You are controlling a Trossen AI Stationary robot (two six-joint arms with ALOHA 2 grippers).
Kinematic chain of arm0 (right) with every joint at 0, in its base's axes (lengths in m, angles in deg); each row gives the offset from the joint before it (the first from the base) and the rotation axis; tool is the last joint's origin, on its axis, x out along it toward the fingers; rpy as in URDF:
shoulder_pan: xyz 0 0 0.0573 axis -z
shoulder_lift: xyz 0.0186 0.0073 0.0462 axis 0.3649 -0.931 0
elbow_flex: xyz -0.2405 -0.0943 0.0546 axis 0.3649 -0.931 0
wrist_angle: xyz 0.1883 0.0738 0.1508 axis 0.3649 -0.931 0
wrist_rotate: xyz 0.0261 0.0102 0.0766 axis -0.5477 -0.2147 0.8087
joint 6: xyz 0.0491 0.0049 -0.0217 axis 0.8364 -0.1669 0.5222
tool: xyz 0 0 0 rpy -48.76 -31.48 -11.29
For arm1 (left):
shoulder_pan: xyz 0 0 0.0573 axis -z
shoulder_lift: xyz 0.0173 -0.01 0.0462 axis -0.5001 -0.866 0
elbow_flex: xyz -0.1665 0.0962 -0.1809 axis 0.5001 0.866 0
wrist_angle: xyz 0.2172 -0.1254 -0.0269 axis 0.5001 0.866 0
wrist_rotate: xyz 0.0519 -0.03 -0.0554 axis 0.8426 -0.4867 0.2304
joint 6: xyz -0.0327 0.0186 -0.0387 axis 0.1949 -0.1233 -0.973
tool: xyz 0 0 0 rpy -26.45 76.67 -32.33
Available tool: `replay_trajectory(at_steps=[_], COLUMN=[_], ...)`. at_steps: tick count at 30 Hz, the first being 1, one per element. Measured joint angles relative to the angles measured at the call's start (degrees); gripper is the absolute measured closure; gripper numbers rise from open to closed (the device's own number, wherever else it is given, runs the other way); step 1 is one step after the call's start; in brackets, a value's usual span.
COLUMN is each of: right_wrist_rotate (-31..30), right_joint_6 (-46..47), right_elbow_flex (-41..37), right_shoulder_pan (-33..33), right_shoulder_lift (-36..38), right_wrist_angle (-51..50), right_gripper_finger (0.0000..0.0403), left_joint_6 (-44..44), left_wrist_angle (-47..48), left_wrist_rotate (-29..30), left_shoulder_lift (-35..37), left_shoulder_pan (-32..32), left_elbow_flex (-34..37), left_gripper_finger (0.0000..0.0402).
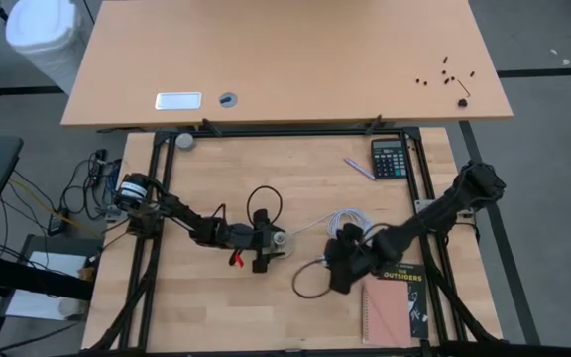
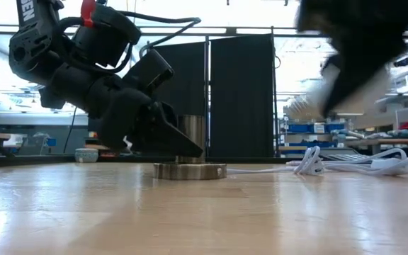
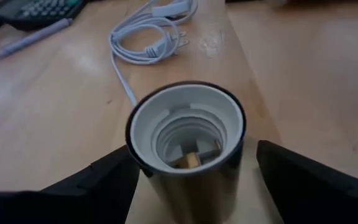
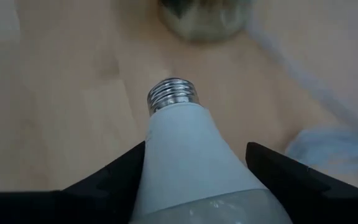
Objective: Screw lightbulb
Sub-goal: Insert the light bulb into the lamp
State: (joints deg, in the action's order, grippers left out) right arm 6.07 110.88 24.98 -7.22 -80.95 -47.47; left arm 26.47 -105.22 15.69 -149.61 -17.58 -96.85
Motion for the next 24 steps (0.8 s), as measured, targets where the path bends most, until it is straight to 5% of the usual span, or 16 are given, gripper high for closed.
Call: replay_trajectory(at_steps=[9, 24], right_wrist_rotate=[3.6, 6.7], right_joint_6=[-11.5, -18.4], right_elbow_flex=[14.1, 15.1], right_shoulder_pan=[8.7, 12.4], right_shoulder_lift=[0.1, 0.1], right_wrist_angle=[-9.5, -10.0], right_gripper_finger=[0.0143, 0.0141], left_joint_6=[6.4, 4.8], left_wrist_angle=[-1.8, 0.7], left_wrist_rotate=[0.0, 3.6], left_shoulder_lift=[0.0, 4.5], left_shoulder_pan=[0.0, 1.7], left_elbow_flex=[-0.7, -0.7], left_gripper_finger=[0.0115, 0.0138])
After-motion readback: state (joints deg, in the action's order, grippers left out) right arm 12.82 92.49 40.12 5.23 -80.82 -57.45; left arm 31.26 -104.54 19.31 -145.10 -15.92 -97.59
